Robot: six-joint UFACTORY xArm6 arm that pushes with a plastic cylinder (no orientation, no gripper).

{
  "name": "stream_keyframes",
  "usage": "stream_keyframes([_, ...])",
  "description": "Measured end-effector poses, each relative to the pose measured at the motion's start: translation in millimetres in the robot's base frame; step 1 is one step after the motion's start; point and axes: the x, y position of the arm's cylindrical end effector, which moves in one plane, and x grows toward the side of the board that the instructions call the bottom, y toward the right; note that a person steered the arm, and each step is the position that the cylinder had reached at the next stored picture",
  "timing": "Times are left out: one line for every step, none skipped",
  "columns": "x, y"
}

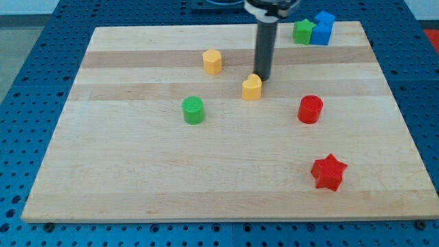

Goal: Keep the green circle in between the yellow heart and the red circle

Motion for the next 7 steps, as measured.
stream_keyframes([1.1,-45.7])
stream_keyframes([3.7,-98.9])
stream_keyframes([23.7,-141.4])
stream_keyframes([71.9,-148.1])
stream_keyframes([94.2,-138.5])
stream_keyframes([94.2,-110.2])
stream_keyframes([94.0,-73.9])
